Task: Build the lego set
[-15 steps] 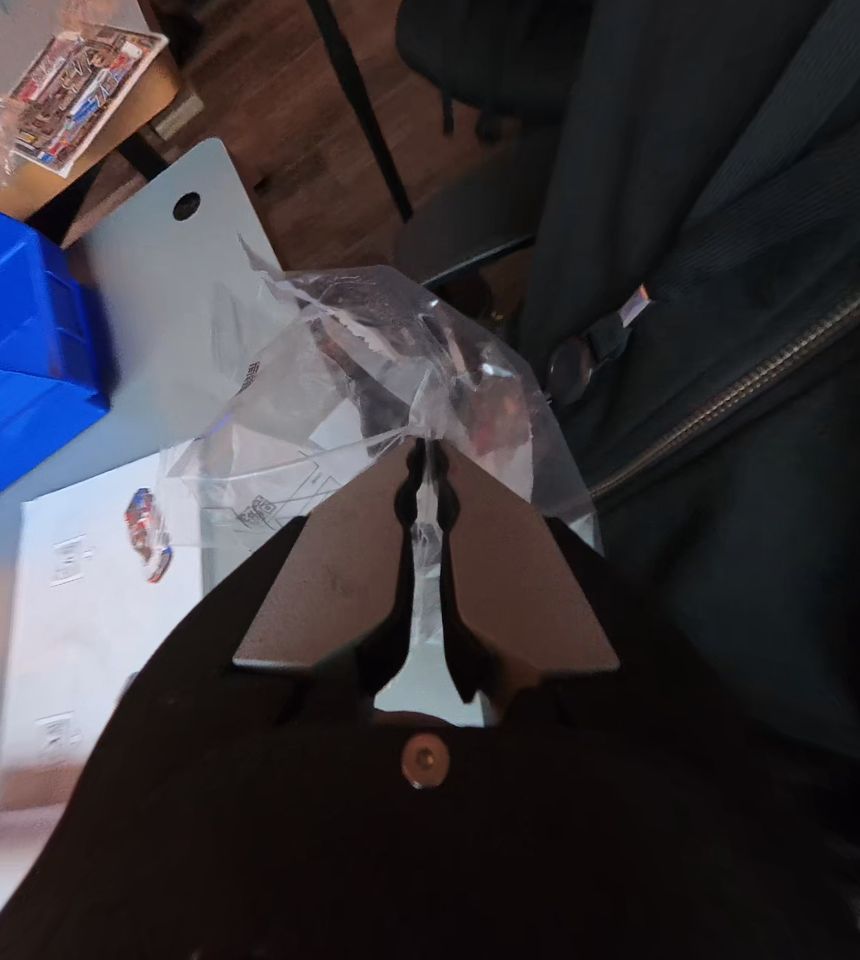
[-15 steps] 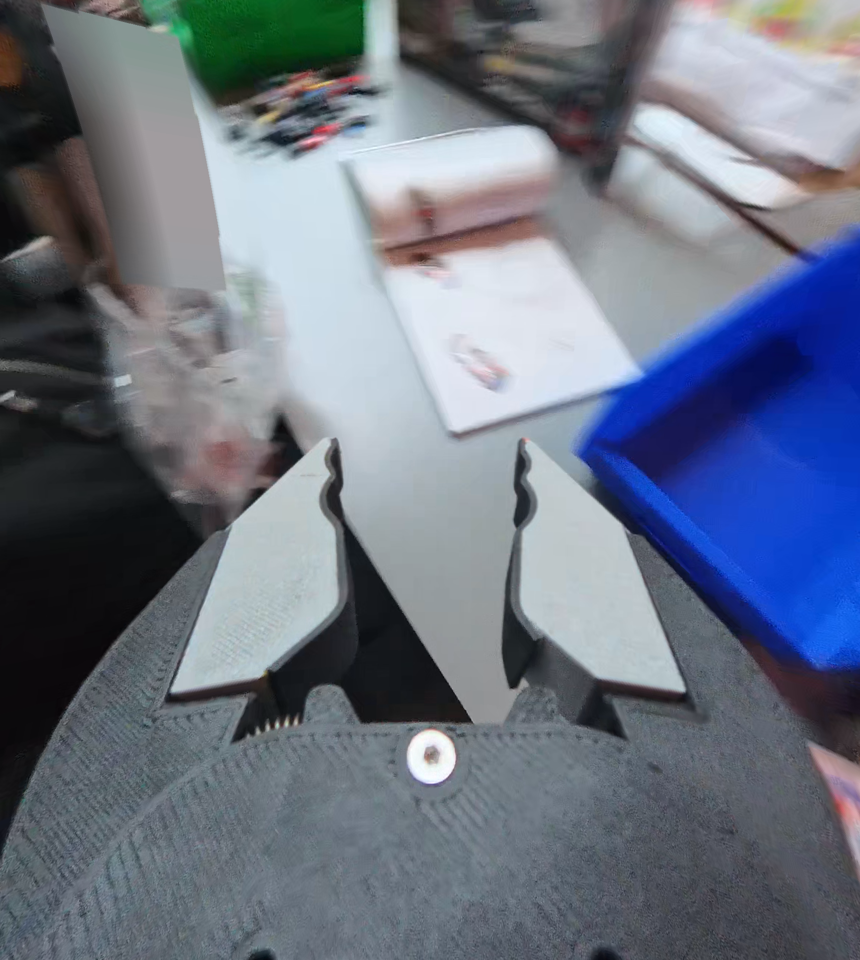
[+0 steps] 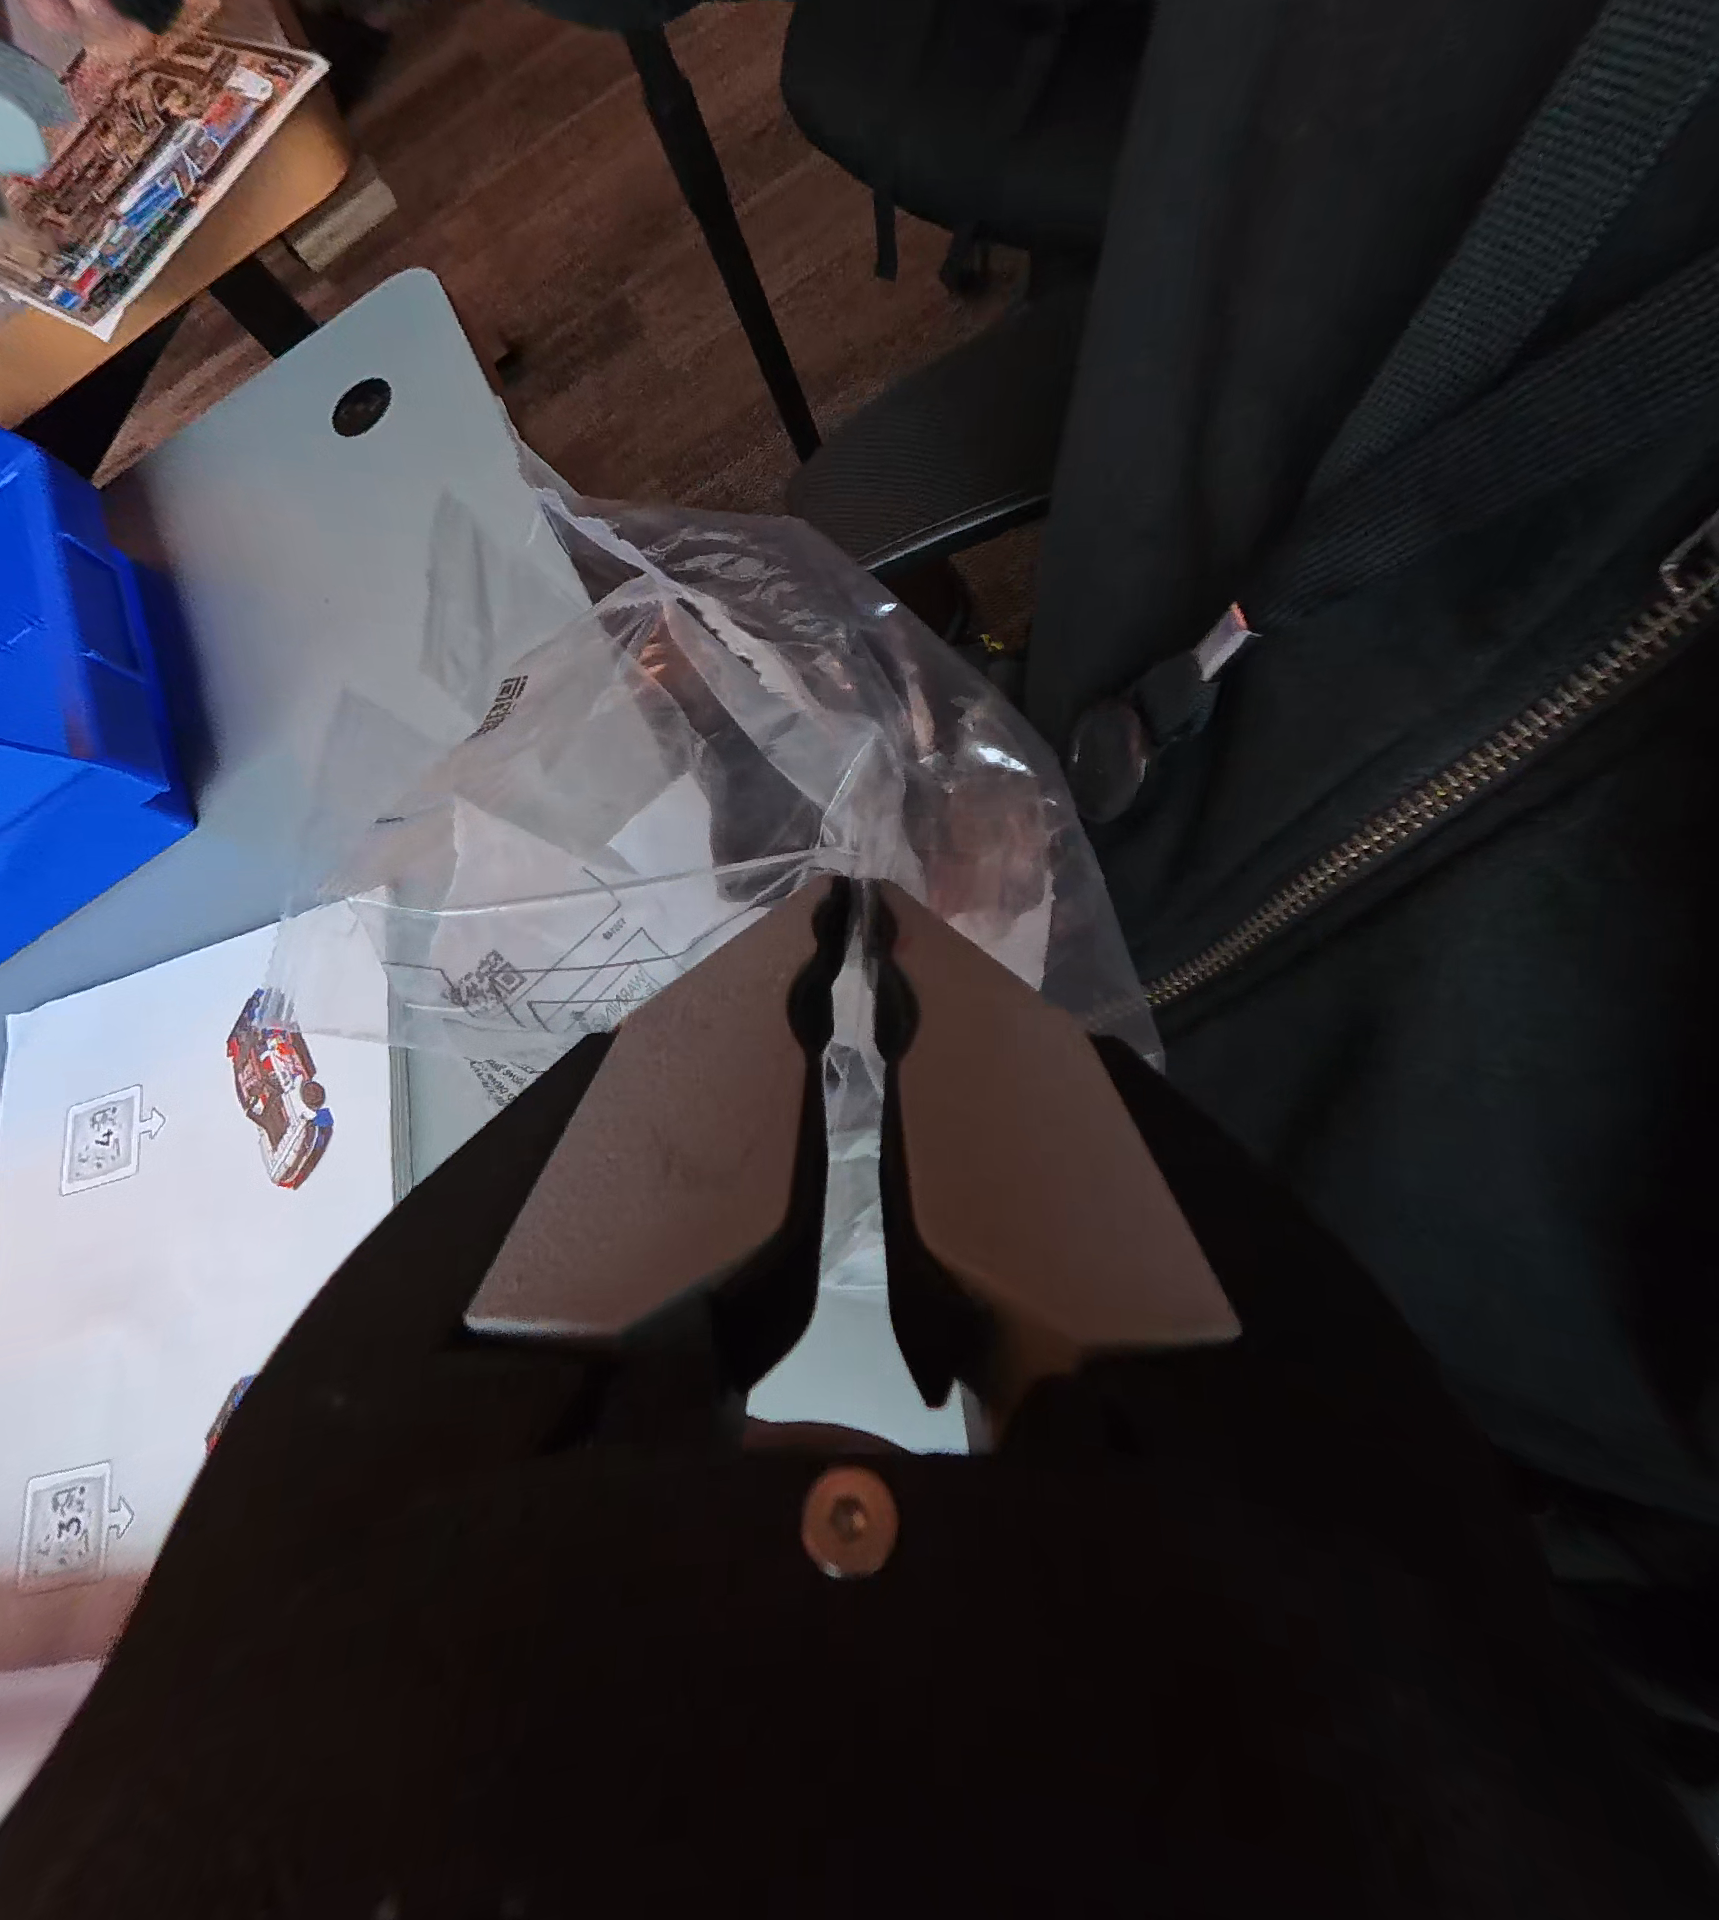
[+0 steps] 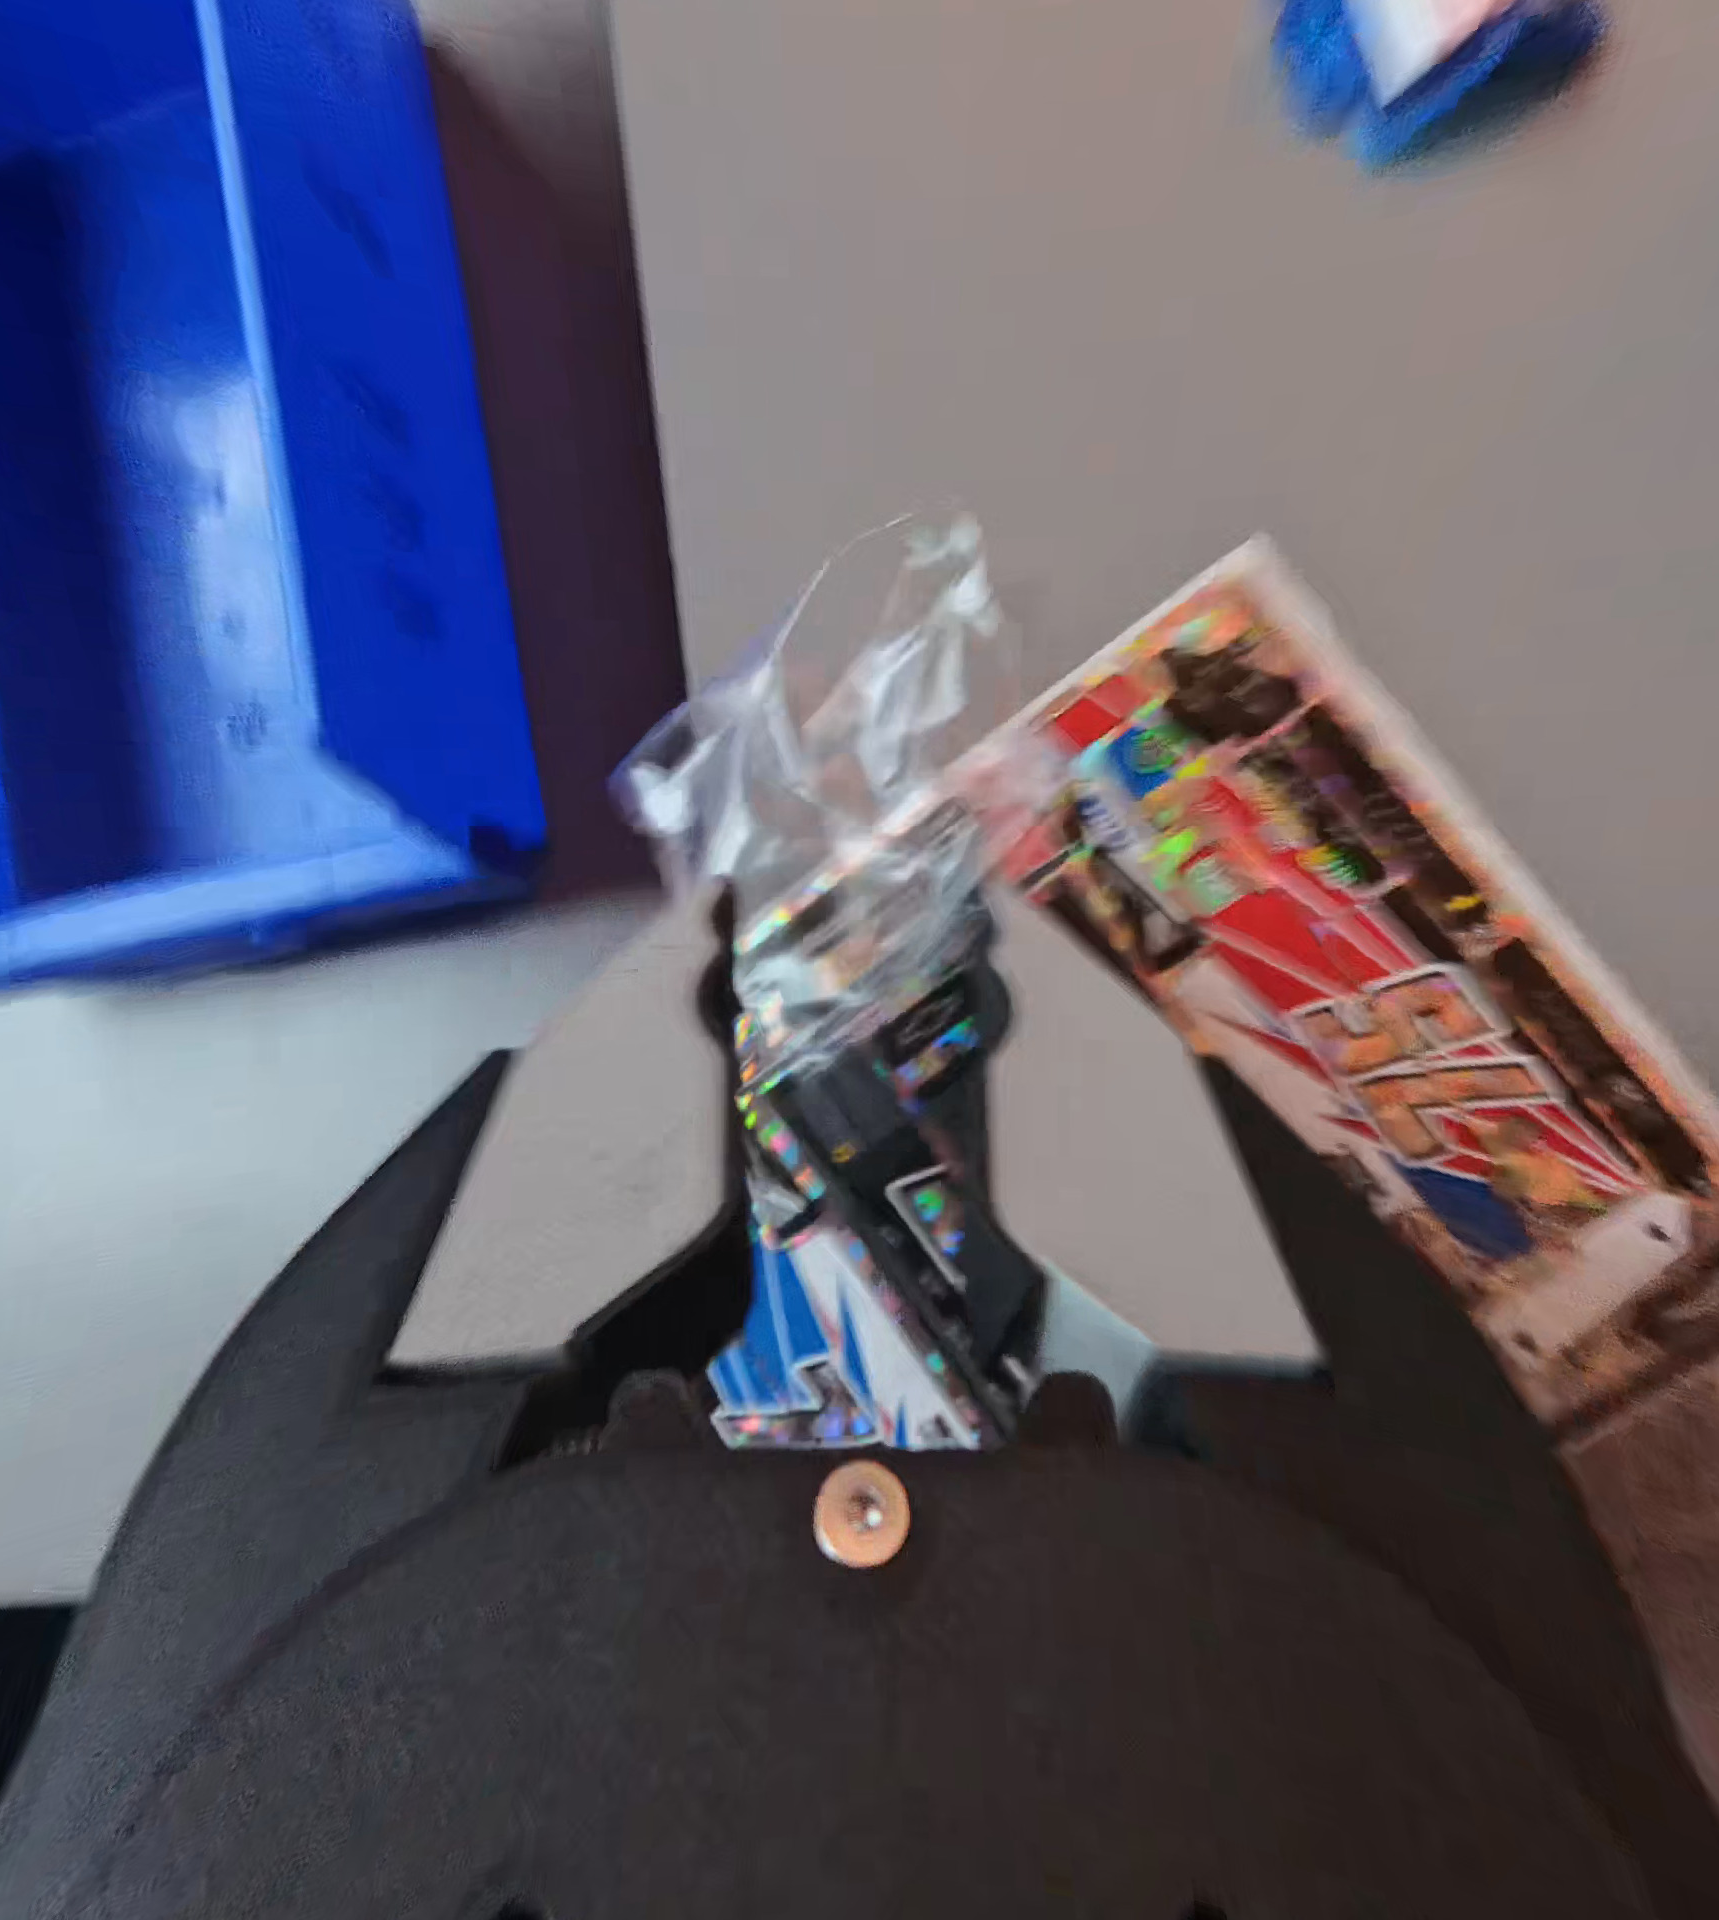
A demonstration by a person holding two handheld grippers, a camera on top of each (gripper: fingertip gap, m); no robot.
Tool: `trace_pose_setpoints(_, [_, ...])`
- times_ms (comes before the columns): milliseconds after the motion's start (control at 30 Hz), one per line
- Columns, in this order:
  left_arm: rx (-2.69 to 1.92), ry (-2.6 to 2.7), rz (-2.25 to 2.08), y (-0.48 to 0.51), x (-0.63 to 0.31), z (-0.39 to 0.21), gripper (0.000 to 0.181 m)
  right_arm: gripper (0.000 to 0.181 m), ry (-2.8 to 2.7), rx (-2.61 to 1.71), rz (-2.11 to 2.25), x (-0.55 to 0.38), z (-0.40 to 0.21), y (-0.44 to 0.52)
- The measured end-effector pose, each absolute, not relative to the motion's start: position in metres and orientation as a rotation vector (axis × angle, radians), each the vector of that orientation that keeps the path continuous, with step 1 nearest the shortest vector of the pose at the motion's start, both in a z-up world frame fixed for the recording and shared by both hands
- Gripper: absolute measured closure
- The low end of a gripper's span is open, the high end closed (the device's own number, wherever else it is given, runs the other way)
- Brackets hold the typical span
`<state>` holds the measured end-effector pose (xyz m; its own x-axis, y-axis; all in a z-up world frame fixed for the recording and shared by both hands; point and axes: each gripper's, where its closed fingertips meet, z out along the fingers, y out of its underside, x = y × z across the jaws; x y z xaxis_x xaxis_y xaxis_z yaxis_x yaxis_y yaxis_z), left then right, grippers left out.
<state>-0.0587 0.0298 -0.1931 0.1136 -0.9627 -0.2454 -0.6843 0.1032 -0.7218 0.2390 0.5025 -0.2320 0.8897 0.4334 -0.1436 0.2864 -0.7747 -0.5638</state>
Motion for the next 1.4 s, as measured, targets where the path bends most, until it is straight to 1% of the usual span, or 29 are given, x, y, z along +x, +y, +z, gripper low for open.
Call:
trace_pose_setpoints(33, [-1.648, 1.628, -0.465, 0.032, -0.059, -0.193, 0.181, 0.181, -0.51, -2.488, 0.371, 0.238, -0.231, 0.508])
trace_pose_setpoints(100, [-1.65, 1.619, -0.46, 0.035, -0.061, -0.192, 0.181, 0.181, -0.526, -2.422, 0.485, 0.223, -0.216, 0.509])
trace_pose_setpoints(200, [-1.648, 1.616, -0.472, 0.037, -0.062, -0.191, 0.181, 0.181, -0.73, -2.137, 0.669, 0.169, -0.155, 0.477])
trace_pose_setpoints(300, [-1.645, 1.622, -0.487, 0.04, -0.061, -0.19, 0.181, 0.181, -1.16, -1.811, 0.798, 0.092, -0.097, 0.382])
trace_pose_setpoints(400, [-1.63, 1.64, -0.49, 0.039, -0.055, -0.189, 0.181, 0.181, -1.626, -1.531, 0.783, 0.019, -0.081, 0.262])
trace_pose_setpoints(467, [-1.618, 1.657, -0.496, 0.036, -0.049, -0.189, 0.181, 0.181, -1.958, -1.361, 0.766, -0.022, -0.098, 0.18])
trace_pose_setpoints(567, [-1.599, 1.676, -0.481, 0.032, -0.044, -0.19, 0.181, 0.181, -2.446, -1.295, 0.663, -0.047, -0.165, 0.098])
trace_pose_setpoints(667, [-1.593, 1.671, -0.488, 0.024, -0.045, -0.189, 0.181, 0.181, -2.797, -1.241, 0.437, -0.038, -0.226, 0.065])
trace_pose_setpoints(733, [-1.592, 1.652, -0.549, 0.016, -0.046, -0.185, 0.181, 0.181, -2.938, -1.181, 0.477, -0.034, -0.246, 0.038])
trace_pose_setpoints(833, [-1.588, 1.644, -0.606, 0.006, -0.047, -0.183, 0.175, 0.181, -3.031, -1.096, 0.653, -0.034, -0.249, 0.004])
trace_pose_setpoints(967, [-1.682, 1.625, -0.556, 0.012, -0.056, -0.199, 0.158, 0.181, -2.942, -1.229, 0.747, -0.042, -0.244, 0.011])
trace_pose_setpoints(1033, [-1.655, 1.613, -0.528, 0.016, -0.056, -0.197, 0.148, 0.181, -2.889, -1.276, 0.769, -0.042, -0.241, 0.015])
trace_pose_setpoints(1100, [-1.601, 1.595, -0.436, 0.022, -0.058, -0.185, 0.146, 0.181, -2.842, -1.29, 0.772, -0.042, -0.237, 0.019])
trace_pose_setpoints(1233, [-1.494, 1.517, -0.399, 0.023, -0.059, -0.145, 0.12, 0.181, -2.793, -1.285, 0.836, -0.042, -0.228, 0.018])
trace_pose_setpoints(1267, [-1.495, 1.536, -0.393, 0.023, -0.056, -0.146, 0.113, 0.181, -2.787, -1.296, 0.852, -0.042, -0.227, 0.017])
trace_pose_setpoints(1367, [-1.537, 1.626, -0.349, 0.027, -0.046, -0.171, 0.107, 0.181, -2.73, -1.34, 0.971, -0.051, -0.221, 0.014])
trace_pose_setpoints(1400, [-1.546, 1.639, -0.302, 0.031, -0.046, -0.18, 0.106, 0.177, -2.72, -1.366, 0.985, -0.051, -0.222, 0.016])
